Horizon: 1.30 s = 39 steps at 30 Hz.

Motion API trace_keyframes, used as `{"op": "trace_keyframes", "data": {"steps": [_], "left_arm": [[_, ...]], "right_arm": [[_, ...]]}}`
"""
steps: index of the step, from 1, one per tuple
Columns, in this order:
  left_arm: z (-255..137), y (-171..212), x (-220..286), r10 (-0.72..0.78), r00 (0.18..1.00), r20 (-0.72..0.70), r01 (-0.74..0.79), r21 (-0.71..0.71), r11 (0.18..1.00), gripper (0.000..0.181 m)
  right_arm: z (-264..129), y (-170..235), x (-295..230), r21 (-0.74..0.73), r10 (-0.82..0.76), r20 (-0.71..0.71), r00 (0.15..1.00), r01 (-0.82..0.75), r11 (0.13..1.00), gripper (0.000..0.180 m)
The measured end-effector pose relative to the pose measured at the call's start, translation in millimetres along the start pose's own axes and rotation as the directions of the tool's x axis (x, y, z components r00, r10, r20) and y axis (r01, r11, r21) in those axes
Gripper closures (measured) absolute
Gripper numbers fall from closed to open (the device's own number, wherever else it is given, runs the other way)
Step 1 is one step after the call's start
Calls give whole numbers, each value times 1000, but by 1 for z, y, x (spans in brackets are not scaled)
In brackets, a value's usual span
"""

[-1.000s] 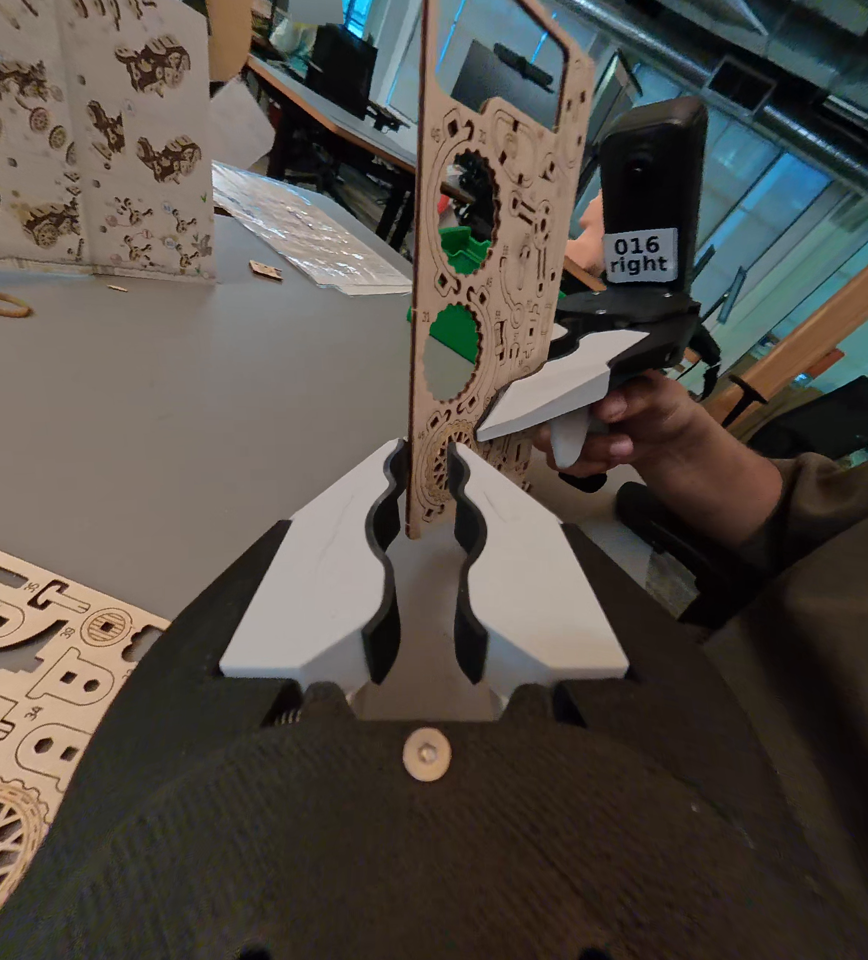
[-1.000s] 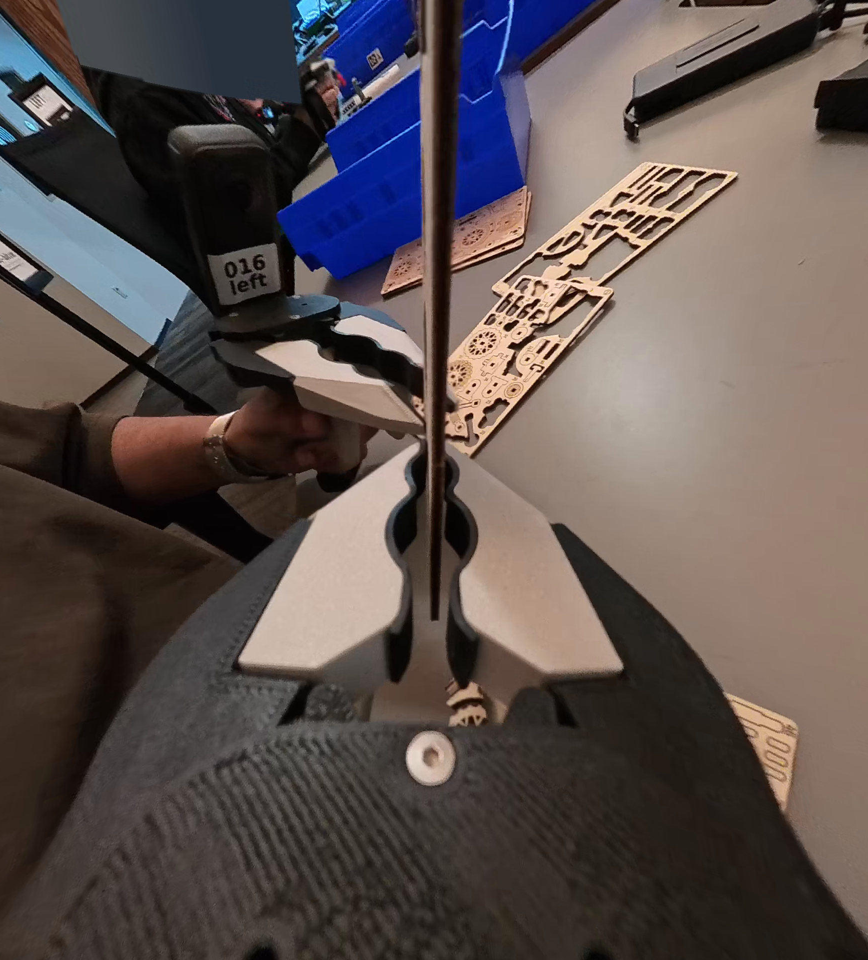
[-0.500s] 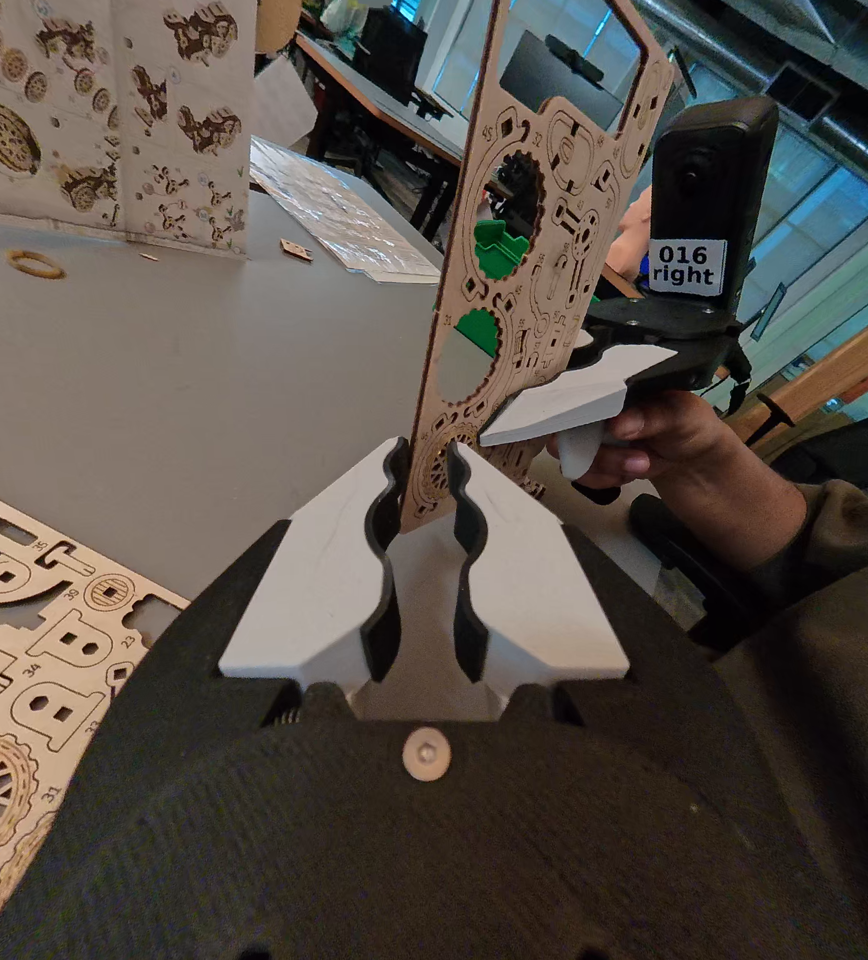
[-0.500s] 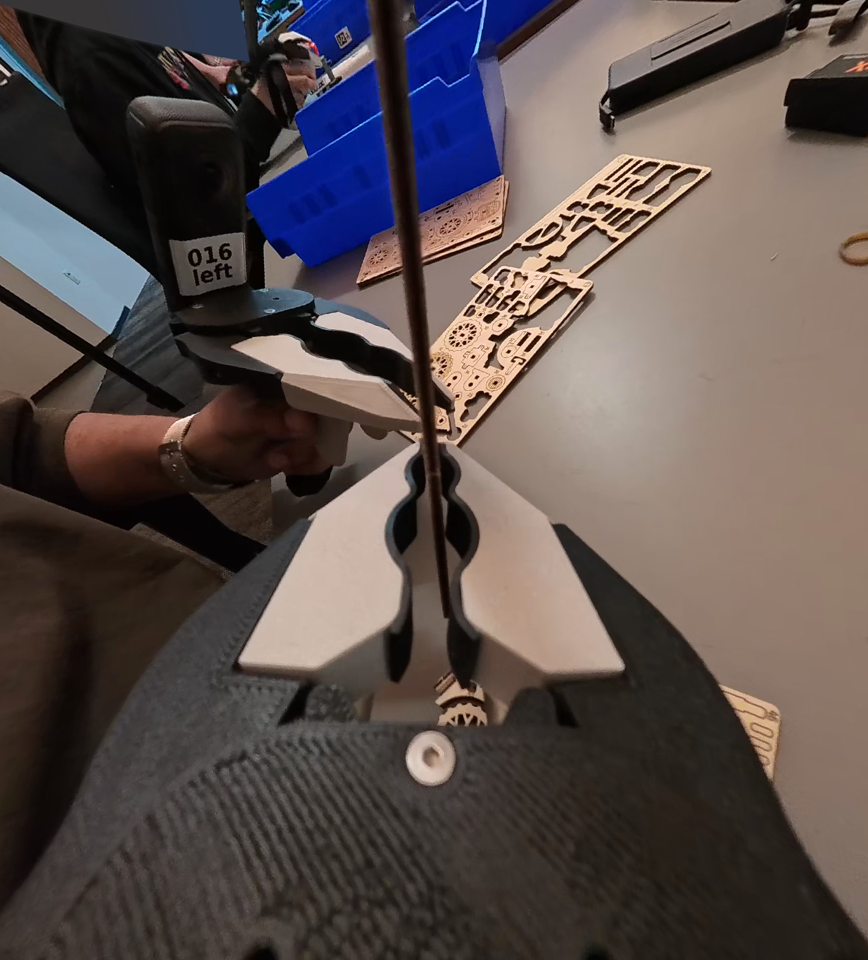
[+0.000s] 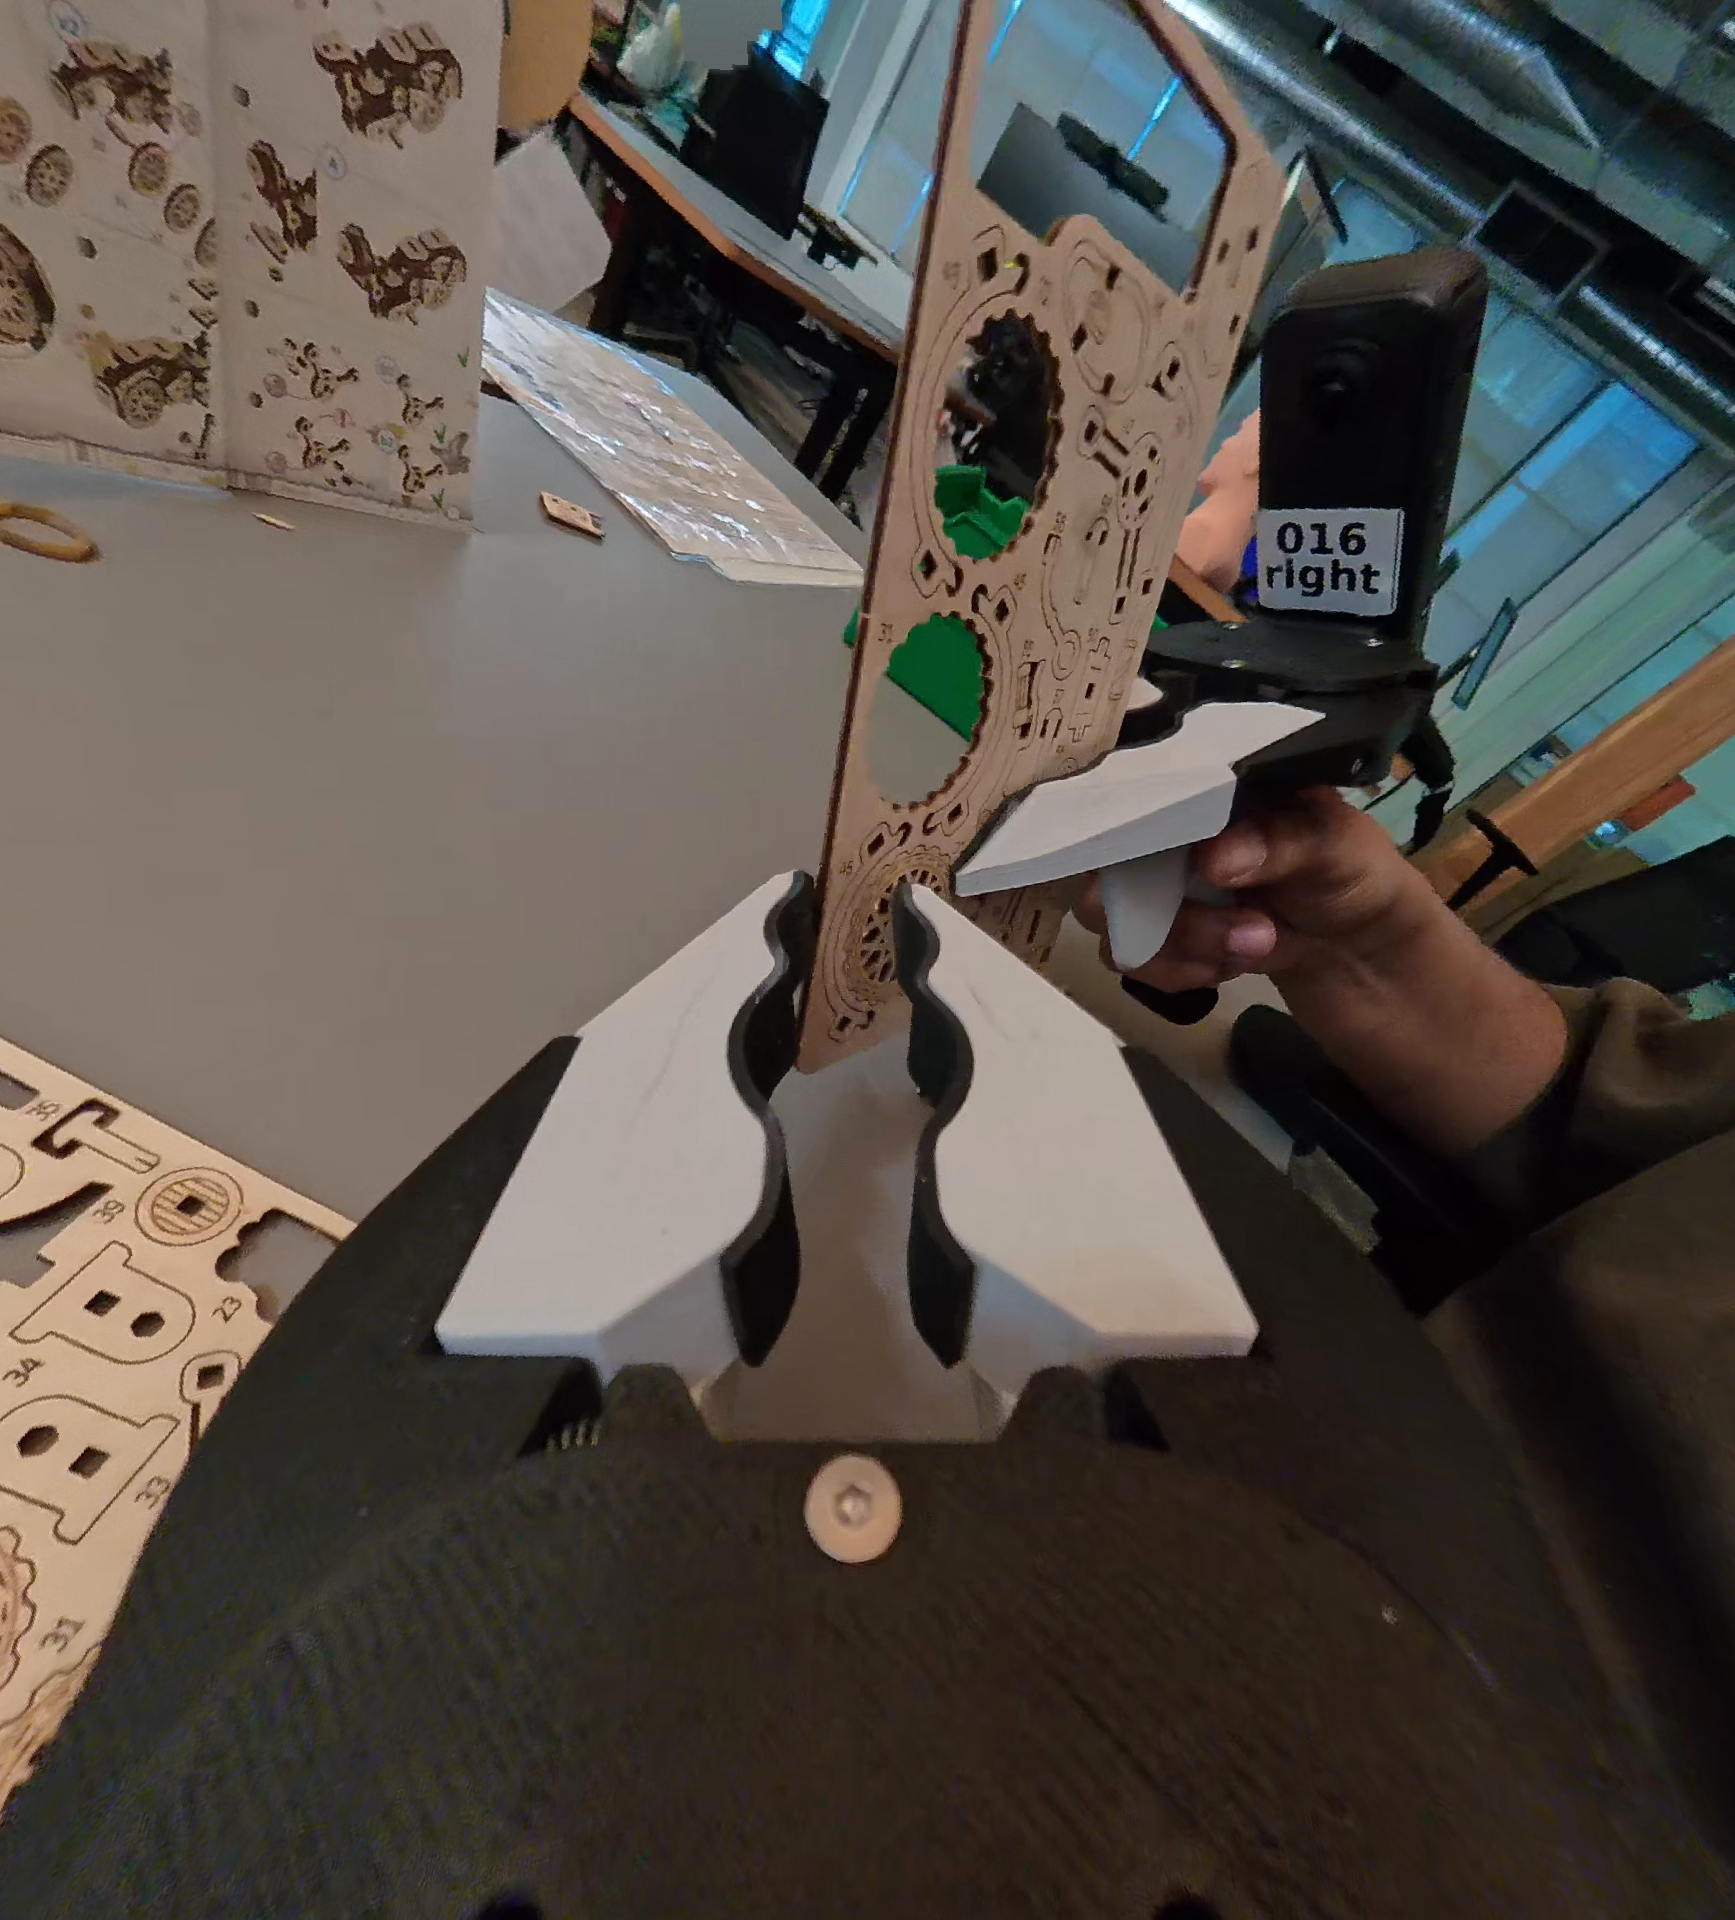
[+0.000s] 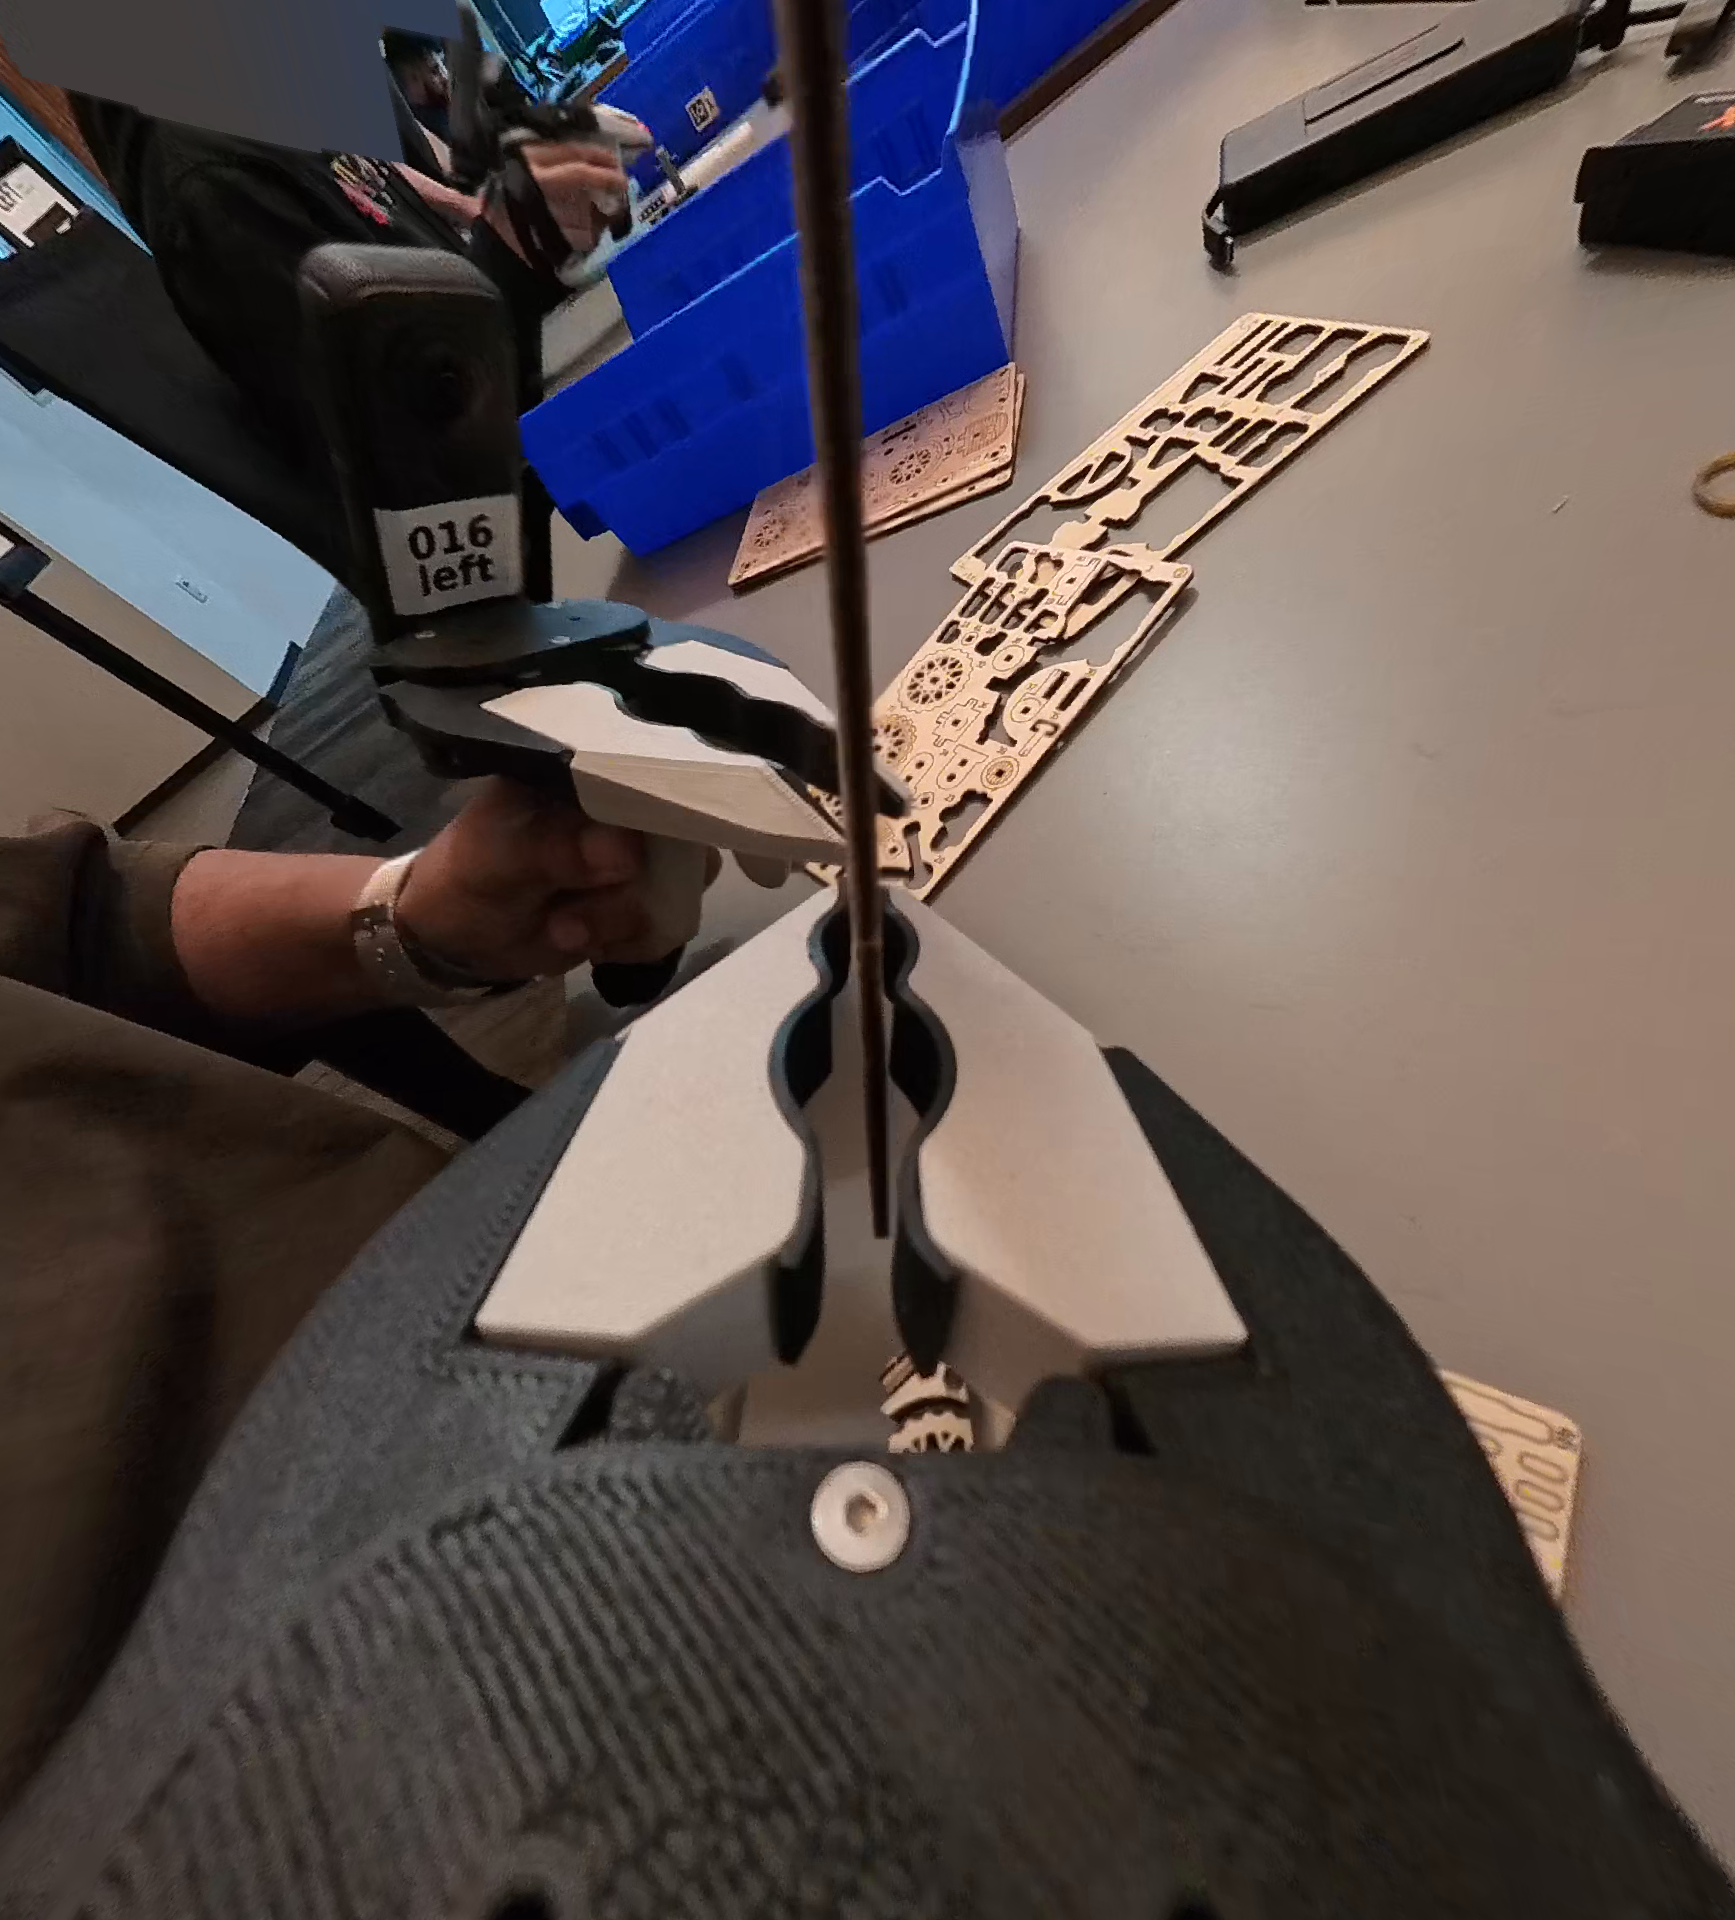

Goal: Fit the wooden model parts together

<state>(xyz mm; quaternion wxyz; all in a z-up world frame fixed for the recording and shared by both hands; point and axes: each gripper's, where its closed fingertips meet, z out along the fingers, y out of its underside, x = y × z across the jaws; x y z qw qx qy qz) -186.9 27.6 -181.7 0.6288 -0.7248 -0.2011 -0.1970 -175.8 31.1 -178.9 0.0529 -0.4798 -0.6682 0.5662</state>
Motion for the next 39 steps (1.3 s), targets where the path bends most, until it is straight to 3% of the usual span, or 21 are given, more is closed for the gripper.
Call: {"op": "trace_keyframes", "data": {"steps": [11, 20, 28, 36, 39], "left_arm": [[1, -2, 13, -56, 989, -137, 61, 39, 997, 160], [2, 3, 6, -92, 993, -70, 91, -6, 996, 164], [3, 4, 4, -102, 994, -35, 102, -12, 995, 165], [2, 3, 4, -141, 989, -44, 141, -11, 990, 167], [2, -1, 10, -161, 980, -113, 162, -5, 987, 168]], "right_arm": [[-3, -6, -8, 30, 80, 101, 992, -83, 996, 179], [1, 0, -4, 3, 9, 12, 1000, -9, 1000, 179], [1, 1, -2, 0, 38, 20, 999, -38, 999, 178], [1, 1, -3, 1, 49, 33, 998, -49, 999, 177], [-2, -3, -6, 9, 59, 68, 996, -60, 998, 178]]}}
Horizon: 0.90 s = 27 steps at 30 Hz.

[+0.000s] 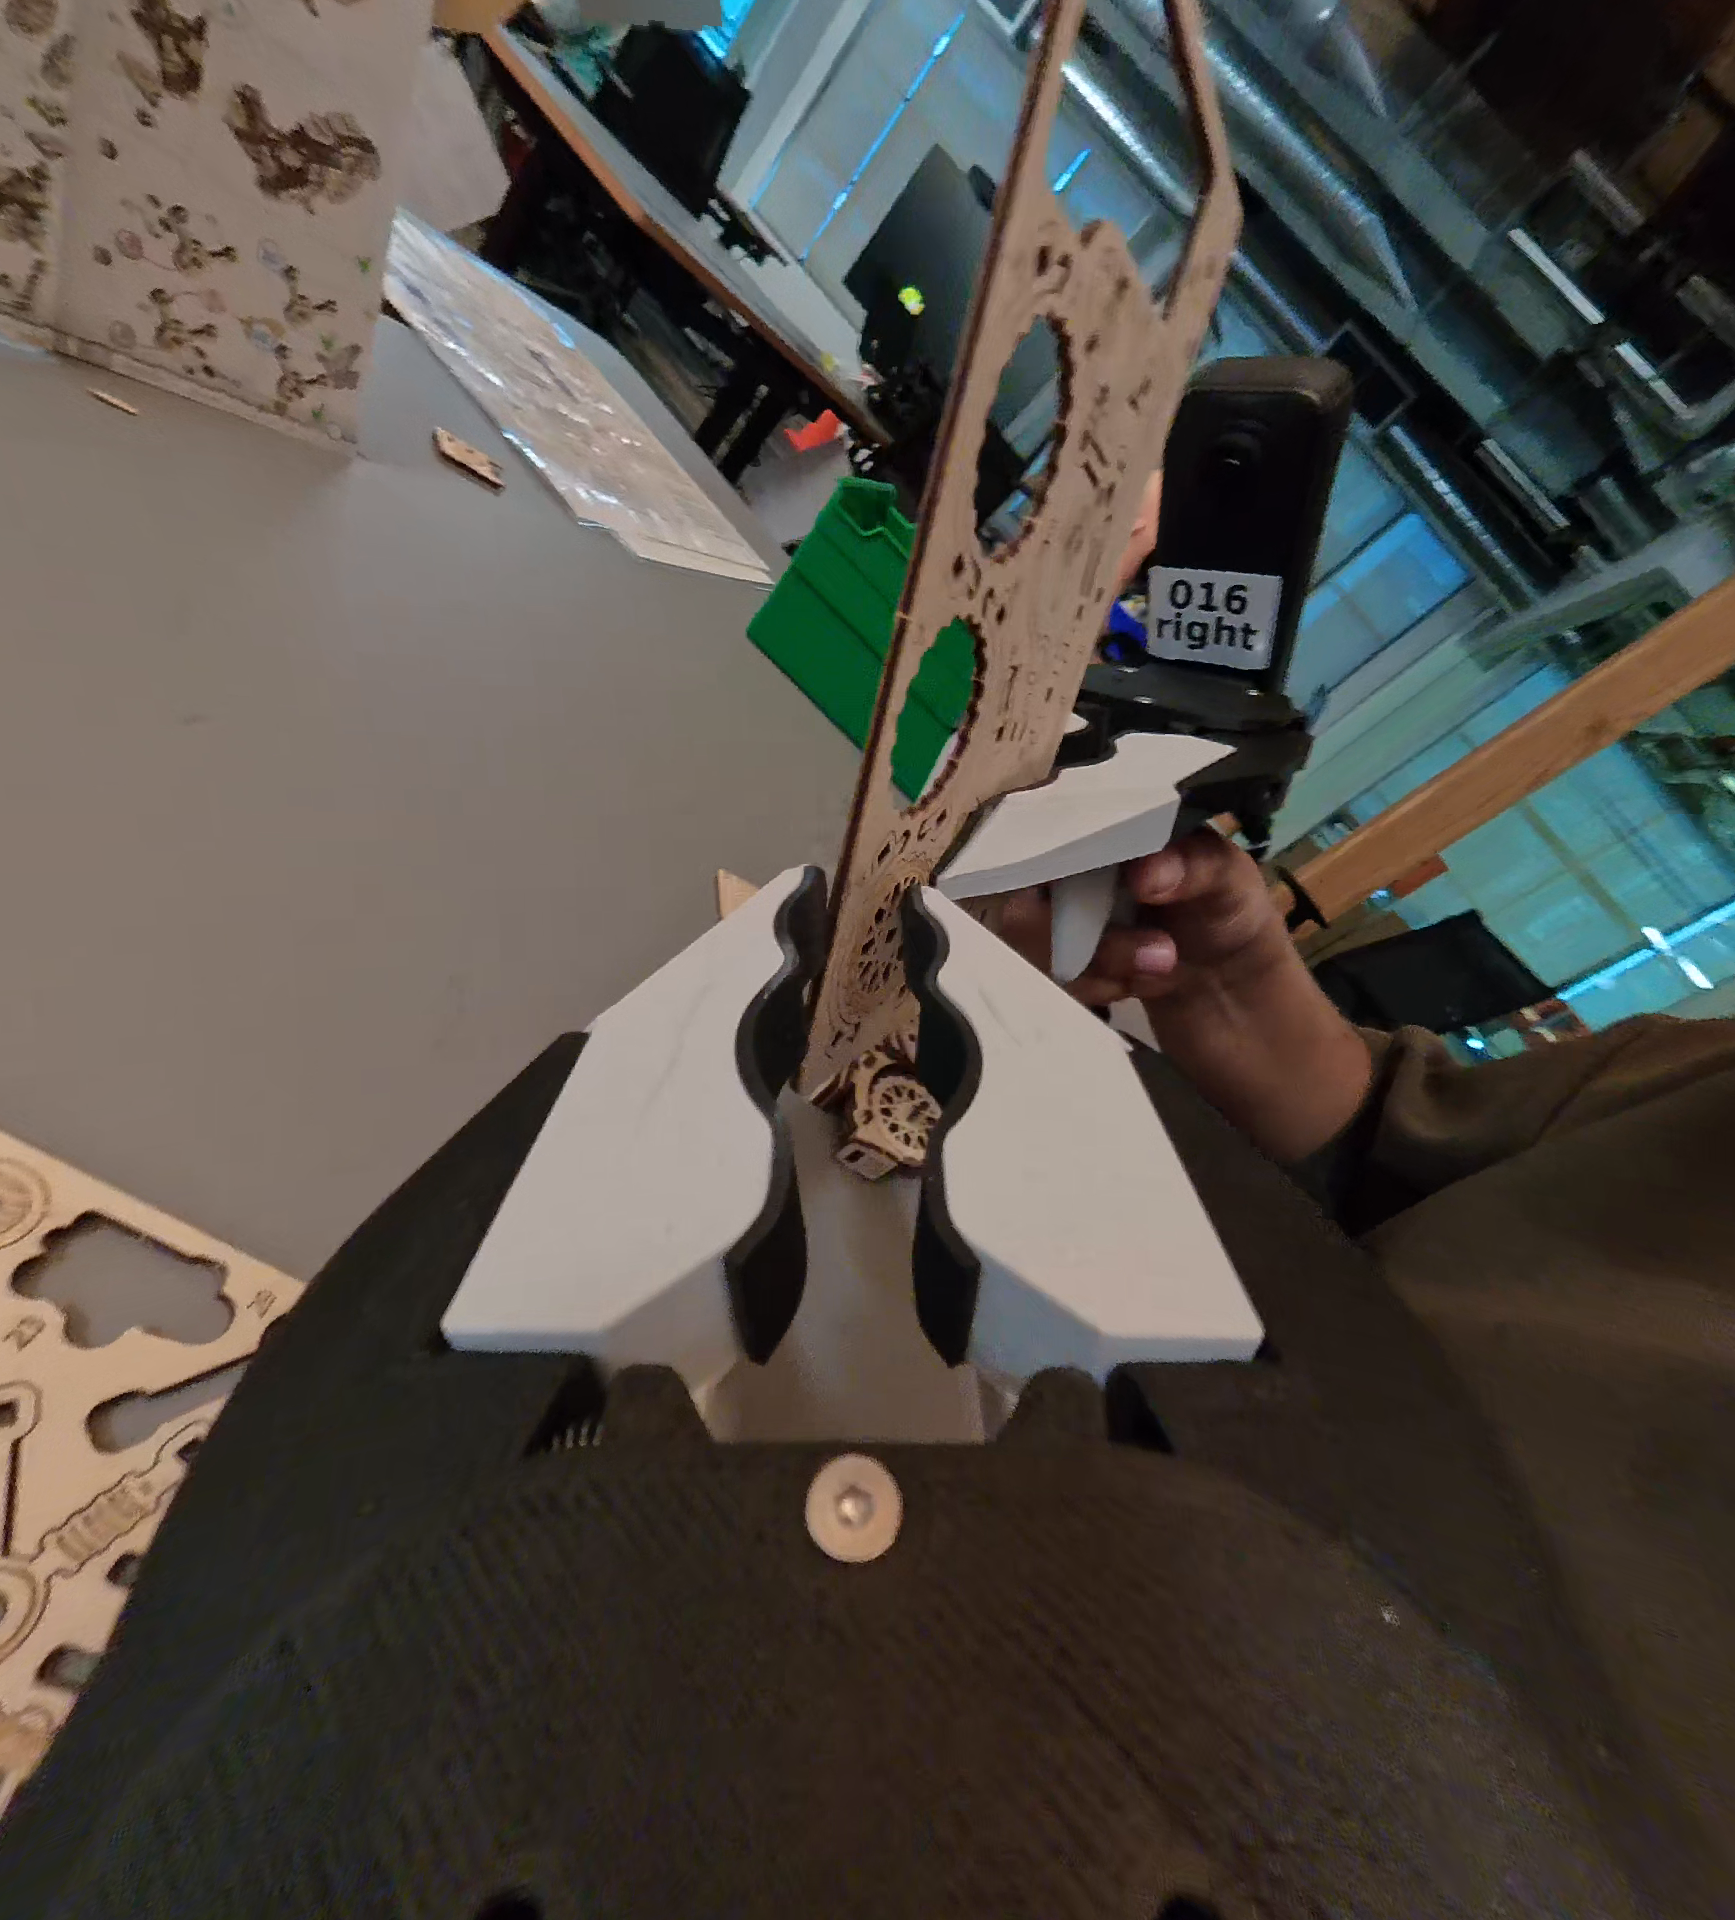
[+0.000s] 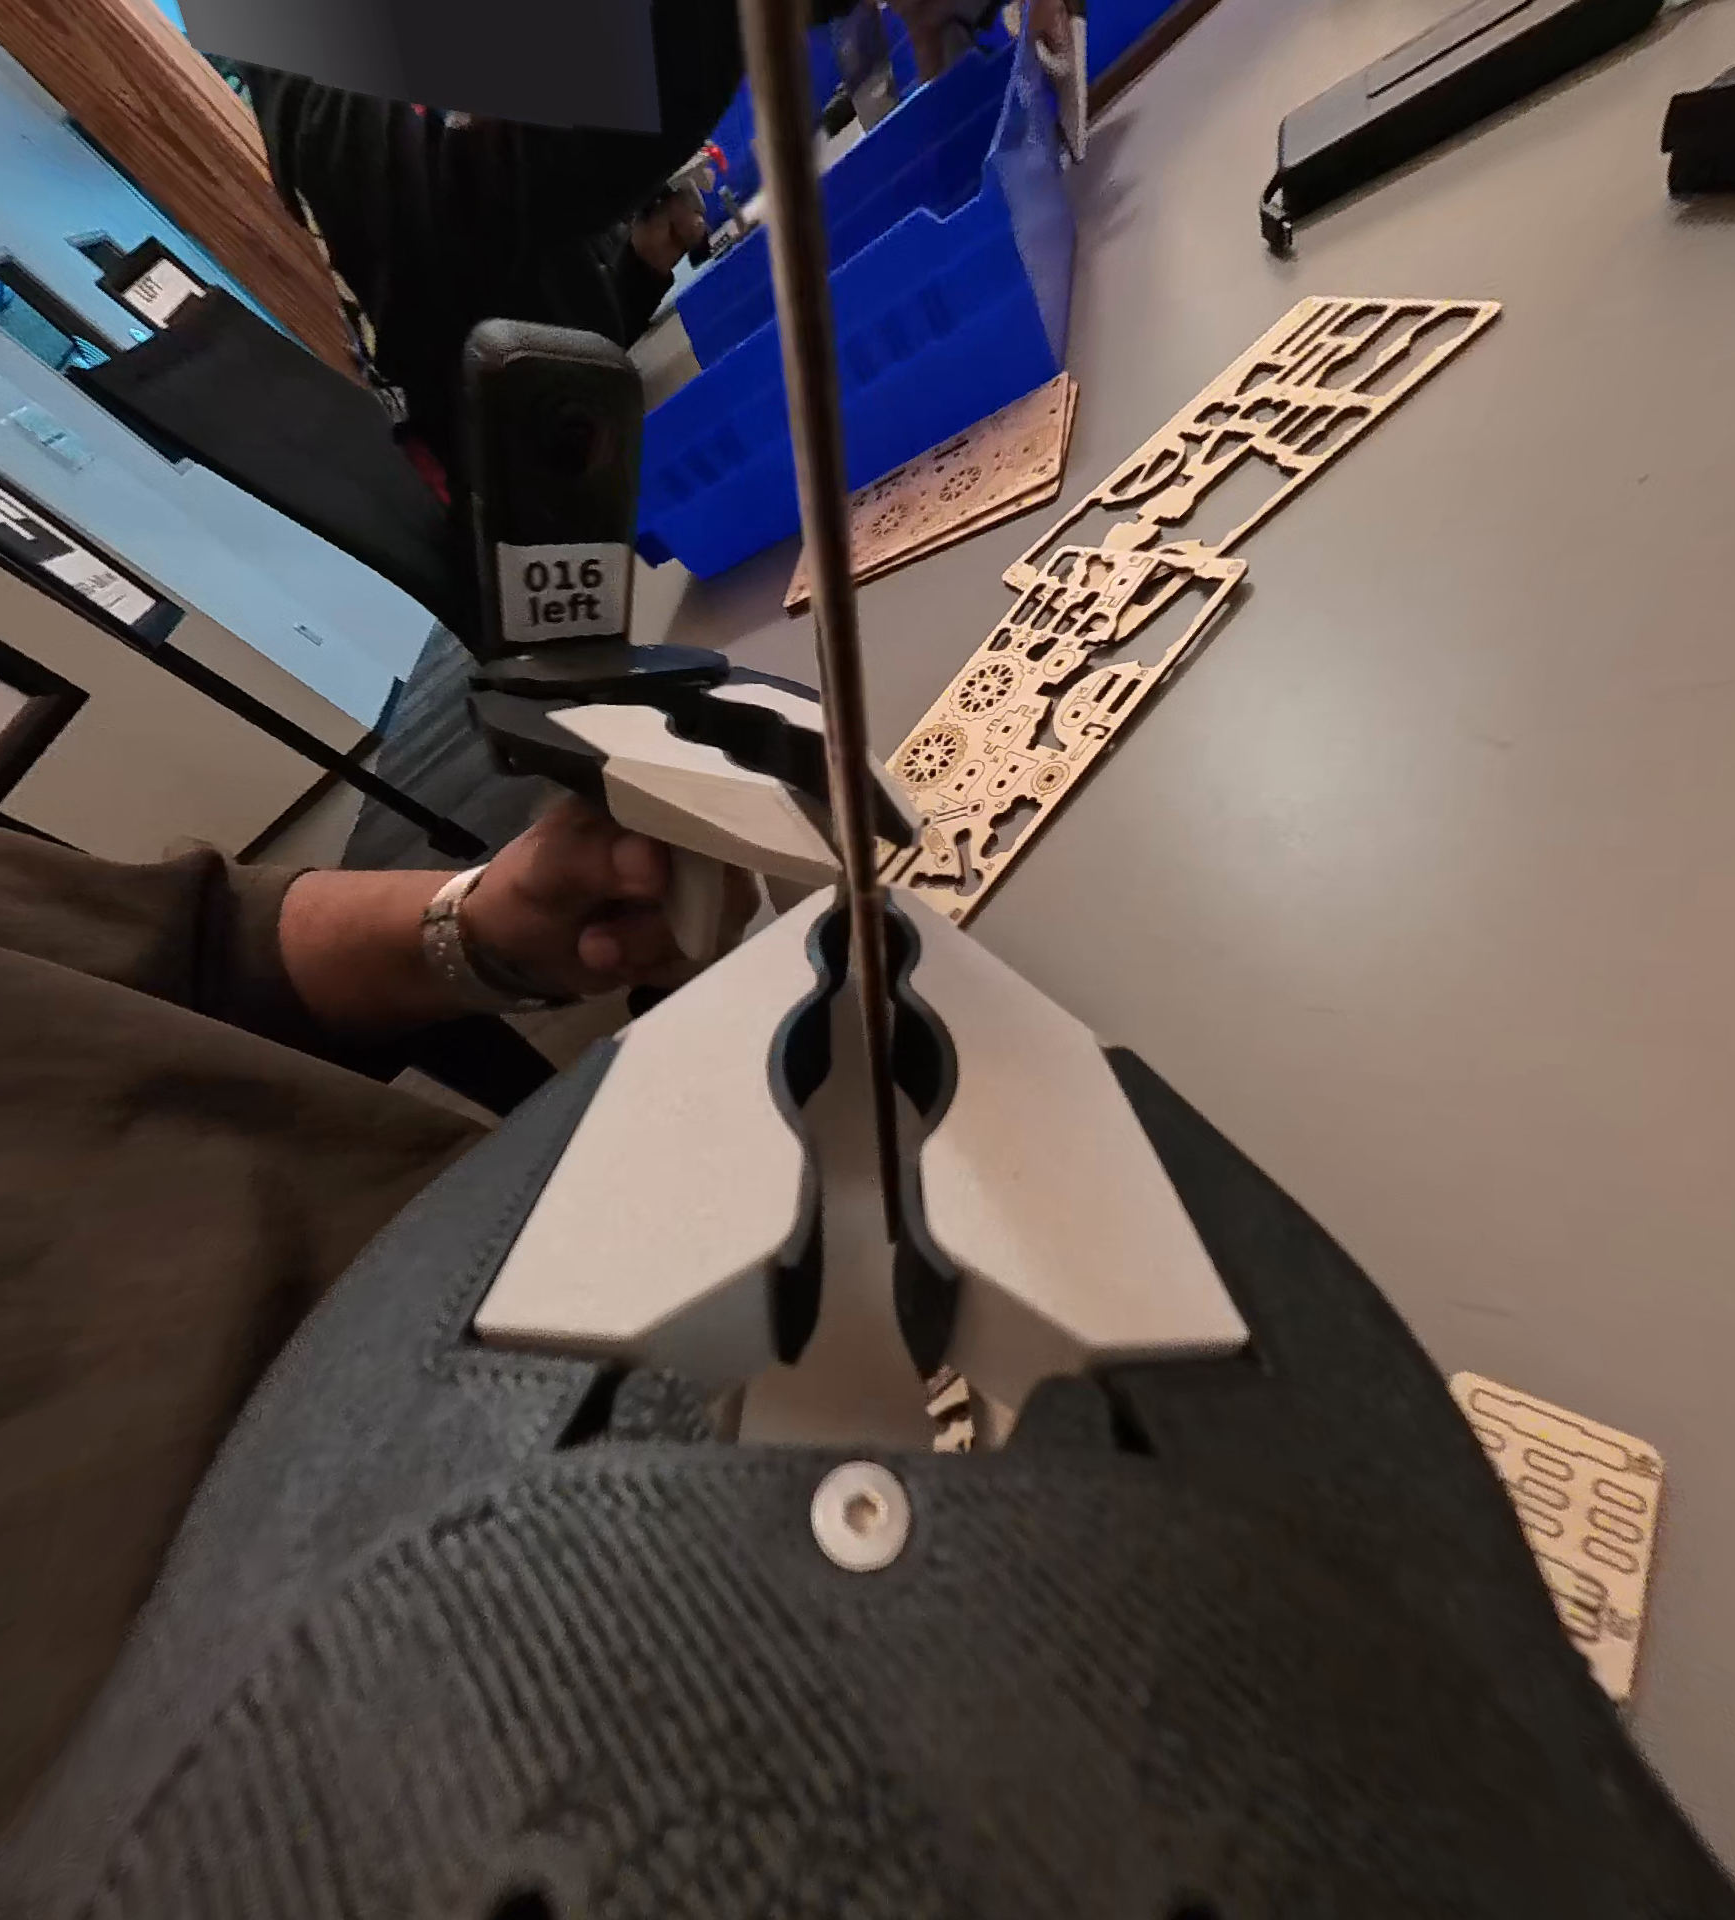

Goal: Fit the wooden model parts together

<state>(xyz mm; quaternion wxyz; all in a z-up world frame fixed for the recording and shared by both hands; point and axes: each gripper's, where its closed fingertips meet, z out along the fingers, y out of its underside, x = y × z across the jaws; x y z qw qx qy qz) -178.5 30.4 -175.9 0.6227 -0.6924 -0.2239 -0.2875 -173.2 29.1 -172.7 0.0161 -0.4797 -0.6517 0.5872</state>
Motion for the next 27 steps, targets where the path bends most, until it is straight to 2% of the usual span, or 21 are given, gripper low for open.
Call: {"op": "trace_keyframes", "data": {"steps": [4, 12, 16, 27], "left_arm": [[0, 0, 9, -24, 994, -108, 25, 11, 1000, 171], [-2, 3, 20, -46, 975, -217, 42, -23, 999, 177], [-3, 2, 18, -105, 965, -239, 104, -17, 994, 177], [-4, 0, 23, -153, 943, -294, 155, -18, 988, 177]], "right_arm": [[-5, -4, -4, 15, 45, 79, 996, -46, 999, 179], [-14, -15, -7, 67, 111, 167, 980, -123, 990, 179], [-16, -17, -6, 77, 113, 173, 978, -127, 989, 179], [-23, -24, -4, 114, 151, 215, 965, -179, 977, 179]]}}
